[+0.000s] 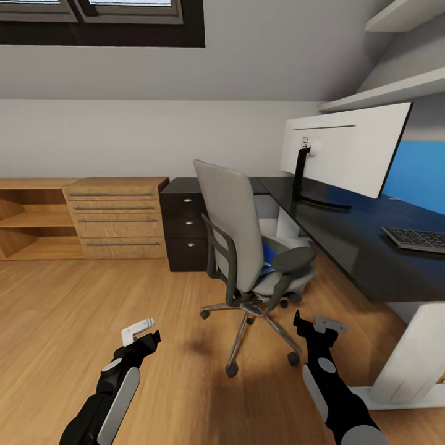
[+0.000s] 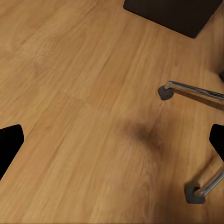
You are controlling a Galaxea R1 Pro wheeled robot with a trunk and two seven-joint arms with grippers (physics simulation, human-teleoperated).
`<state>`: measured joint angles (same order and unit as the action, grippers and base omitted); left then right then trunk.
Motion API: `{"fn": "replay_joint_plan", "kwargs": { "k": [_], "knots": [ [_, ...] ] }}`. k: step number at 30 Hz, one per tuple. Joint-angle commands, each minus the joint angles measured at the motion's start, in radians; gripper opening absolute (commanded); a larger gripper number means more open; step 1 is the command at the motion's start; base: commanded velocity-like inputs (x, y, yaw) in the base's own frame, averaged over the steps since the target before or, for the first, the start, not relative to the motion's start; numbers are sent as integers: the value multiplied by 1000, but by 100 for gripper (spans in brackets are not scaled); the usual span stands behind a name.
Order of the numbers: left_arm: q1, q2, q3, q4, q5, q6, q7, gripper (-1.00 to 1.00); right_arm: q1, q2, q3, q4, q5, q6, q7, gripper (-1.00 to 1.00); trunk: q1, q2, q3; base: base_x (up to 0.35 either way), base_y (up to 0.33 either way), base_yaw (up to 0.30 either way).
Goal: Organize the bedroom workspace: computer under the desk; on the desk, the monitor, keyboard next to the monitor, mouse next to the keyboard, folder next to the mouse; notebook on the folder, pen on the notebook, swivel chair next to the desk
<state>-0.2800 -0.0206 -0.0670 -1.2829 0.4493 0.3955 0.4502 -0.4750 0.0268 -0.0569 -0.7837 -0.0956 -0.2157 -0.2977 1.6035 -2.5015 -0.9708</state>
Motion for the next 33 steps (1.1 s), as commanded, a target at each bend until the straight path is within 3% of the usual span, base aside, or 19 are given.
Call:
{"fn": "replay_joint_plan", "kwargs": {
  "k": [1, 9, 24, 33],
  "knots": [
    [-1, 0, -2, 0, 9, 2, 8, 100, -1, 1, 0, 0, -10, -15, 2, 100, 0, 0, -1, 230, -2, 0],
    [-1, 0, -2, 5, 9, 3, 8, 100, -1, 3, 1, -4, -9, -61, -7, 100, 0, 0, -1, 186, -1, 0],
    [-1, 0, -4, 4, 9, 4, 8, 100, -1, 3, 3, -5, -9, -67, -27, 100, 0, 0, -1, 191, -13, 0],
    [-1, 1, -4, 4, 8, 5, 8, 100, -1, 4, 5, -5, -9, -68, -27, 100, 0, 0, -1, 24, -7, 93]
  ]
}}
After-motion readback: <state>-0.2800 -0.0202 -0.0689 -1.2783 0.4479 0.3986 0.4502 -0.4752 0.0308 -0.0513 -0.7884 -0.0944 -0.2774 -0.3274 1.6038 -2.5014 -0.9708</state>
